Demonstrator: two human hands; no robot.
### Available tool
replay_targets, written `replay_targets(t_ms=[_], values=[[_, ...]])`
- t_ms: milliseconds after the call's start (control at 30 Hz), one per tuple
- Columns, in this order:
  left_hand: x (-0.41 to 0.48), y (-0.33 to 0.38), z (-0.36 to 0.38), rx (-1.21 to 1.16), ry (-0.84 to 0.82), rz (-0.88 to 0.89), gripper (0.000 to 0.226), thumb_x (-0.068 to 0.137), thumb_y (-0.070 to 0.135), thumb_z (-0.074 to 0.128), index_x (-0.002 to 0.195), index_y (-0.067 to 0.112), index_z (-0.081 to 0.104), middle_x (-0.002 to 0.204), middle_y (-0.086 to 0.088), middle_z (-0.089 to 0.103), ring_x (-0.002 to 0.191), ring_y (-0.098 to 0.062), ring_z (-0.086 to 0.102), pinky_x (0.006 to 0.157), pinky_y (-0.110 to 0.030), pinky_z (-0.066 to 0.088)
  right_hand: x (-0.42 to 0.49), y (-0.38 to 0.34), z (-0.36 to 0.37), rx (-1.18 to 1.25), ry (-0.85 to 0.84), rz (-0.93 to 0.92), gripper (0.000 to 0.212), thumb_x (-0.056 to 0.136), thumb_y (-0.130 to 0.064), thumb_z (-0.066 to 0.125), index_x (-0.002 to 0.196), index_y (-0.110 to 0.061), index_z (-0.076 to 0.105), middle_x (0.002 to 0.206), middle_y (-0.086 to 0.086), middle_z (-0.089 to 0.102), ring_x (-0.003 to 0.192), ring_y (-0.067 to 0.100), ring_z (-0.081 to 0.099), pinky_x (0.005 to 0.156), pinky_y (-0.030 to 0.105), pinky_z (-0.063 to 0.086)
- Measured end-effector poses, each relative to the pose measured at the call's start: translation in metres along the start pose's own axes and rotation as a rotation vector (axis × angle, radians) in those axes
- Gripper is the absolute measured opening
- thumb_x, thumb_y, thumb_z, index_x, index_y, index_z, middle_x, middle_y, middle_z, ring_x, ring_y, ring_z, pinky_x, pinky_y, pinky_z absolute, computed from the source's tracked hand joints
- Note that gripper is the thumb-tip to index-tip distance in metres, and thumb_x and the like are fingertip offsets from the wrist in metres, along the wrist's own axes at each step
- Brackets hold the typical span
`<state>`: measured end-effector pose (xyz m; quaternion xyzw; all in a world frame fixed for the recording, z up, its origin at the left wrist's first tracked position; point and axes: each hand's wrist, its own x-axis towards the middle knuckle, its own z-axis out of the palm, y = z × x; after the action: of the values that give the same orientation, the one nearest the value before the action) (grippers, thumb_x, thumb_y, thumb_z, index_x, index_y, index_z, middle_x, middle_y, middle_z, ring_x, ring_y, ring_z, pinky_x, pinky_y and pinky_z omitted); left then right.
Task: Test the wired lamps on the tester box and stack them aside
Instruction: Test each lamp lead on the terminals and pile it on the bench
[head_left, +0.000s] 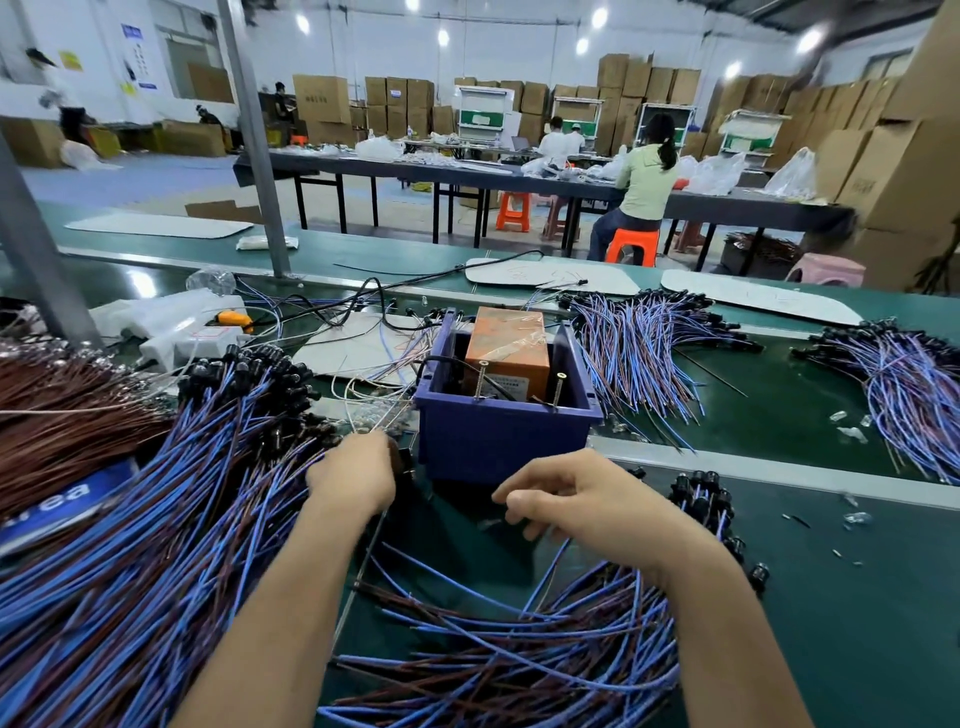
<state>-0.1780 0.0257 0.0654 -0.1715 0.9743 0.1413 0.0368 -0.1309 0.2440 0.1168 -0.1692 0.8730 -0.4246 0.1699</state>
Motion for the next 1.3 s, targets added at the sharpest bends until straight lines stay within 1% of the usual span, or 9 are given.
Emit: replay_targets(t_ms=[200,333,433,567,667,767,967,1133,1300], values=[[0.004,-0.002,-0.007,-0.207,0.053,0.045,0.02,0.082,0.01,0.064,0.099,0.02,0.067,0.107,-0.01,0.067,0.102,-0.03,0.062,0.088,-0.036,0.051,0.001,-0.001,0.001,0.039,0.02,-0.008,0.018,0.096,-0.02,0.055,0.102,-0.018,0.071,0.092,0.002,0.073,0.079,0.011,0.066,0.075,0.026,0.052],[-0.005,-0.001,-0.038,-0.54,0.117,0.17,0.017,0.083,0.006,0.067,0.089,0.022,0.069,0.084,-0.002,0.069,0.077,-0.017,0.062,0.061,-0.019,0.044,0.003,-0.004,0.005,0.06,0.061,-0.079,0.019,0.095,-0.018,0.054,0.099,-0.023,0.073,0.103,-0.003,0.071,0.084,0.016,0.067,0.072,0.023,0.052],[-0.015,0.0,-0.055,-0.538,0.259,0.199,0.016,0.084,0.013,0.068,0.075,0.026,0.068,0.075,0.004,0.07,0.071,-0.01,0.062,0.06,-0.02,0.041,0.005,-0.011,0.011,0.095,0.046,-0.173,0.022,0.096,-0.019,0.054,0.1,-0.031,0.072,0.132,-0.02,0.052,0.089,0.019,0.067,0.071,0.021,0.051],[-0.024,0.006,-0.06,-0.48,0.246,0.256,0.014,0.082,0.014,0.068,0.073,0.025,0.068,0.074,0.005,0.071,0.075,-0.011,0.065,0.059,-0.015,0.041,0.011,-0.014,0.024,0.065,0.024,-0.18,0.022,0.095,-0.024,0.054,0.111,-0.033,0.067,0.139,-0.019,0.046,0.093,0.027,0.065,0.082,0.03,0.051],[-0.02,0.008,-0.045,-0.236,0.016,0.285,0.006,0.081,0.017,0.068,0.086,0.018,0.07,0.092,-0.005,0.071,0.09,-0.024,0.065,0.074,-0.025,0.047,0.014,-0.011,0.027,-0.027,0.038,-0.135,0.024,0.097,-0.025,0.051,0.115,-0.03,0.066,0.126,-0.012,0.057,0.094,0.014,0.063,0.086,0.028,0.051],[-0.014,0.005,-0.025,0.014,-0.242,0.273,0.024,0.078,0.019,0.07,0.101,0.013,0.068,0.102,-0.007,0.07,0.095,-0.024,0.064,0.074,-0.025,0.049,0.014,-0.006,0.022,-0.059,0.062,-0.073,0.026,0.098,-0.024,0.048,0.117,-0.028,0.066,0.105,-0.012,0.064,0.095,0.01,0.062,0.084,0.026,0.05],[-0.009,0.004,-0.012,0.055,-0.357,0.319,0.022,0.074,0.002,0.071,0.092,0.014,0.073,0.089,-0.002,0.068,0.092,-0.021,0.065,0.07,-0.023,0.046,0.014,0.0,0.021,-0.062,0.046,-0.002,0.026,0.098,-0.024,0.048,0.119,-0.029,0.063,0.106,-0.006,0.066,0.09,0.012,0.065,0.077,0.025,0.052],[-0.021,0.015,-0.037,-0.227,-0.228,0.6,0.022,0.082,0.009,0.069,0.075,0.029,0.066,0.071,0.009,0.066,0.067,-0.005,0.057,0.066,-0.019,0.043,0.015,-0.003,0.026,-0.002,0.035,-0.06,0.03,0.093,-0.012,0.056,0.12,-0.025,0.061,0.108,-0.007,0.065,0.068,0.011,0.07,0.053,0.018,0.048],[-0.038,0.026,-0.046,-0.54,-0.343,0.699,0.009,0.084,0.01,0.069,0.086,0.018,0.072,0.07,0.001,0.07,0.06,-0.007,0.063,0.067,-0.025,0.051,0.005,-0.006,0.006,0.013,0.236,-0.073,0.008,0.086,-0.02,0.069,0.092,-0.023,0.074,0.072,-0.005,0.071,0.056,0.008,0.064,0.053,0.018,0.046]])
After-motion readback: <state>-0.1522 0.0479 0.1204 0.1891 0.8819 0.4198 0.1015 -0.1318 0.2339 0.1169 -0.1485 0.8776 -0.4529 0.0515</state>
